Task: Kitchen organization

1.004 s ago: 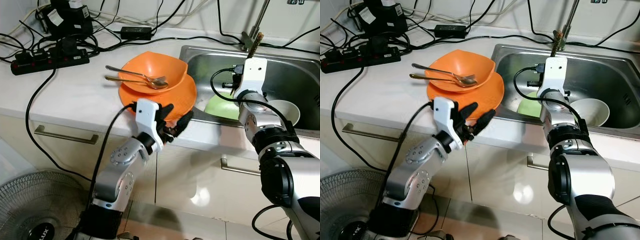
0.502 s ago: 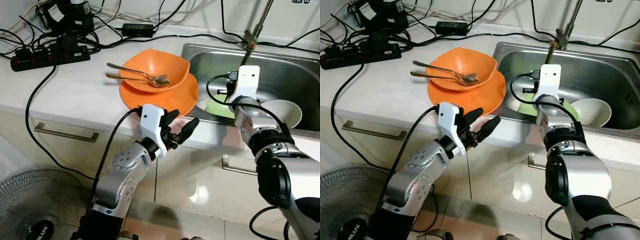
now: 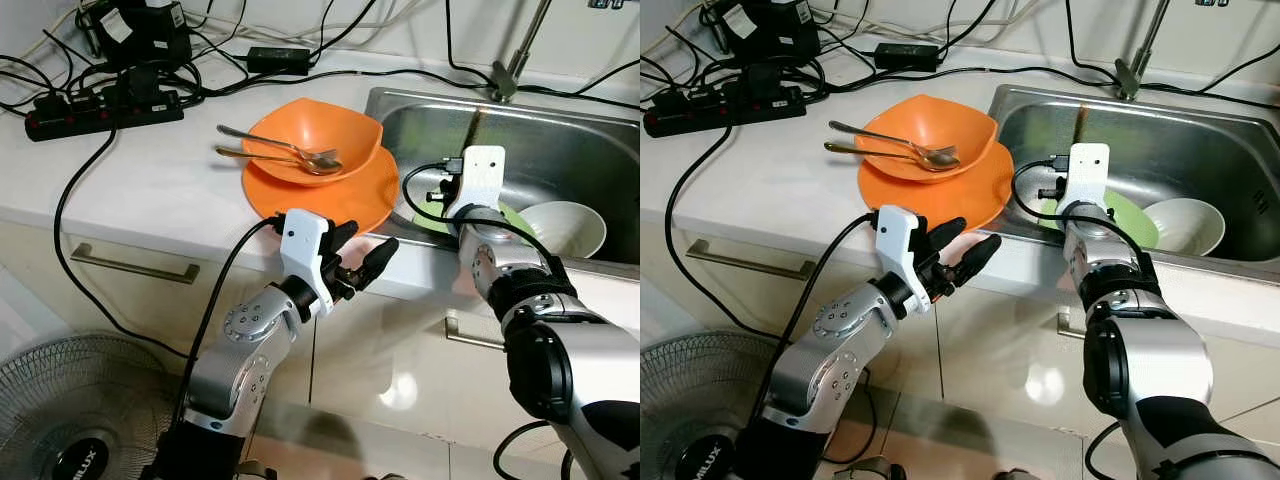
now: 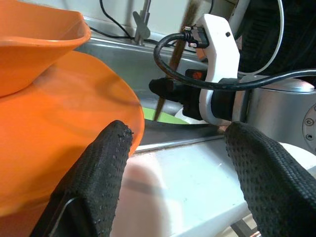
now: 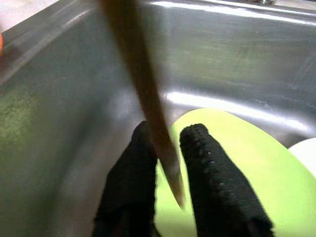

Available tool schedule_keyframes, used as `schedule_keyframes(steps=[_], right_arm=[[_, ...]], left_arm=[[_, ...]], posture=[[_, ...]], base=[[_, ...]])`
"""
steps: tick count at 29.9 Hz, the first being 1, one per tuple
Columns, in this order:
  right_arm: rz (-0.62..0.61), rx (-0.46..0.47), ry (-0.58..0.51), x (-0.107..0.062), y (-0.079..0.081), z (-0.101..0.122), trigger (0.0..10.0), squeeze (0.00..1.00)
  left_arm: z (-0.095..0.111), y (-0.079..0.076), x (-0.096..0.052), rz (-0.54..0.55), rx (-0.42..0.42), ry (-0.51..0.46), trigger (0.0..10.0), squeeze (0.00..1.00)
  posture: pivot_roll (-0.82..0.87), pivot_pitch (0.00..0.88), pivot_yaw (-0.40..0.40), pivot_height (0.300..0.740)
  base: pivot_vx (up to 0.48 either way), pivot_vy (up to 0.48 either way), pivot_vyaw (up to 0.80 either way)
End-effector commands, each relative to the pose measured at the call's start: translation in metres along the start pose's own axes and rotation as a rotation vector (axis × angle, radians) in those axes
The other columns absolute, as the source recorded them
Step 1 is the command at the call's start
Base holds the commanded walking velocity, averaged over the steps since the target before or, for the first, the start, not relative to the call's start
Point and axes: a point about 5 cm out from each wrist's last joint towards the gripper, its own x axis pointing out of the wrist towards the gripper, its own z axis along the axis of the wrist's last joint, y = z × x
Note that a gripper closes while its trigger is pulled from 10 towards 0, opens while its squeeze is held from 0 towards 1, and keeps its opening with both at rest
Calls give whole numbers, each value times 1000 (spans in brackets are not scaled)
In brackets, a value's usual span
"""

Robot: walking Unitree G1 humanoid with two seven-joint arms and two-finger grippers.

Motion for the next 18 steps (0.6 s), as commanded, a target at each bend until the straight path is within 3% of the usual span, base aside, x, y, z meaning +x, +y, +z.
schedule_keyframes(steps=[1,8,9,11,14,16,17,18], right_arm=[[8,-7,22,0,-1,-5,10000,1000],[9,-28,-2,0,-1,-1,10000,1000],[3,-58,-38,0,-1,4,10000,0],[-3,-93,-78,0,-1,11,10000,0],[-11,-37,-201,0,0,33,10000,0],[13,-9,-358,-4,4,59,10000,0],[13,-9,-358,-4,4,59,10000,0],[24,-2,-423,-6,7,70,10000,0]], left_arm=[[2,-2,0,-10,5,4,10000,0],[3,-1,0,-12,9,4,10000,0],[4,0,0,-8,14,0,10000,0],[5,1,0,-4,19,-5,10000,0],[9,5,0,38,36,-35,10000,0],[14,11,0,85,48,-73,10000,0],[14,11,0,85,48,-73,10000,0],[17,13,-1,107,55,-90,10000,0]], posture=[[191,47,-32,740],[188,48,-27,740],[186,52,-24,740],[185,53,-24,740],[182,58,-22,740],[175,68,-23,740],[175,68,-23,740],[171,71,-22,740]], base=[[0,0,0],[0,0,0],[0,0,0],[0,0,0],[0,0,0],[0,0,0],[0,0,0],[0,0,0]])
